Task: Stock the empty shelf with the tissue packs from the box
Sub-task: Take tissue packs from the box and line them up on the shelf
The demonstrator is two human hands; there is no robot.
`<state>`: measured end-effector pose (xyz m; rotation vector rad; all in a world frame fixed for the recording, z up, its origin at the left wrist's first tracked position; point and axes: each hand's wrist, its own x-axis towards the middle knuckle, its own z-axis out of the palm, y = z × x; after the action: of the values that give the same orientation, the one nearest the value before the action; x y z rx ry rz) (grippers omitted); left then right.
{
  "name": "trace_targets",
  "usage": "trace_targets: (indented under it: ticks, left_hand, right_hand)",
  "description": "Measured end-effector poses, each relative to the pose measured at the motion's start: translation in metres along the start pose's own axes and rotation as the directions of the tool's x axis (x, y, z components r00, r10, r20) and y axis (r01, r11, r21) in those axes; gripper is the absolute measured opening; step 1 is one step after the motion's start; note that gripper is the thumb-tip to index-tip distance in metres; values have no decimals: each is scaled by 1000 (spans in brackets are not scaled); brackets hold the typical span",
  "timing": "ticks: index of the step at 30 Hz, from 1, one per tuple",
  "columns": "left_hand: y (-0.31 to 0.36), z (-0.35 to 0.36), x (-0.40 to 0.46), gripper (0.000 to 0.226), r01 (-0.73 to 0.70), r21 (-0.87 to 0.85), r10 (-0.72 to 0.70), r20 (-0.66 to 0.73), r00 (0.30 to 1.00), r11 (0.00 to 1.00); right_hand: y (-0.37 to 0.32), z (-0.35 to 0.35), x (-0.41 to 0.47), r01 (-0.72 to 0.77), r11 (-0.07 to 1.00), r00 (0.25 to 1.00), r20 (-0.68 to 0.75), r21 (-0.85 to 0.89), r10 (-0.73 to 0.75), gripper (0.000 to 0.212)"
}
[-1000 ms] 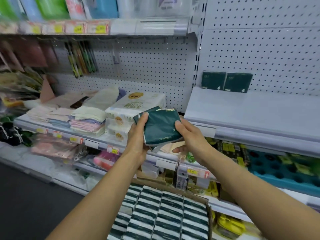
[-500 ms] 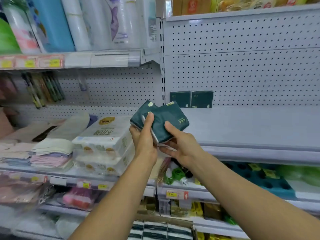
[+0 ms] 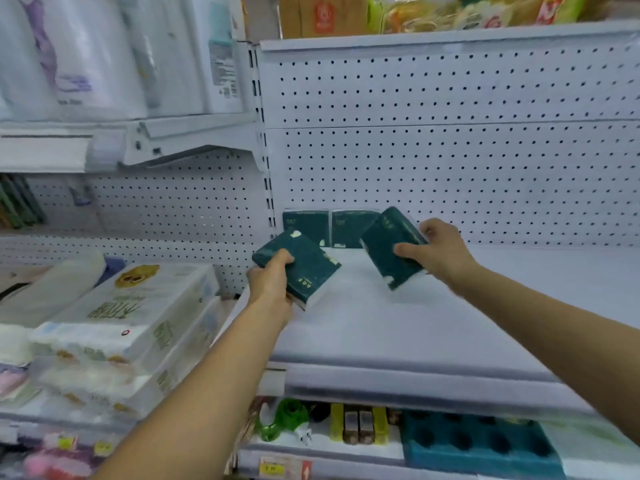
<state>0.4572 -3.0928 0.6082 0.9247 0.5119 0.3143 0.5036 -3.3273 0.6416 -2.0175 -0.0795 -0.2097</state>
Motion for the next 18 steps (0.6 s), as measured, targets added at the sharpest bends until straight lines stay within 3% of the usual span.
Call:
trace_targets:
  ticks: [2,5,9,14,18]
  left_hand:
    - [-5,17,13,43,8,88,-11,32,999,996]
    - [-11,41,30,42,0,171,-13,78,997,985]
    - [-20,62,52,46,-25,166,10,92,996,986]
    - [-28,67,73,46,-57,204,32,122,992,977]
    - [-31,72,83,41,-76,235,42,149,988,969]
  right_hand:
    - [20,-15,35,49,956,999,17,-290,-46,46]
    - [41,-25,70,93,850,996,50,-518,-78,51]
    - [59,-29,94,175,800,984,79,-574,-158,37]
    - [84,-32,108,313,615,933,115,-724,-340,52]
    - [95,-27,135,347,615,914,107,-708,-392,48]
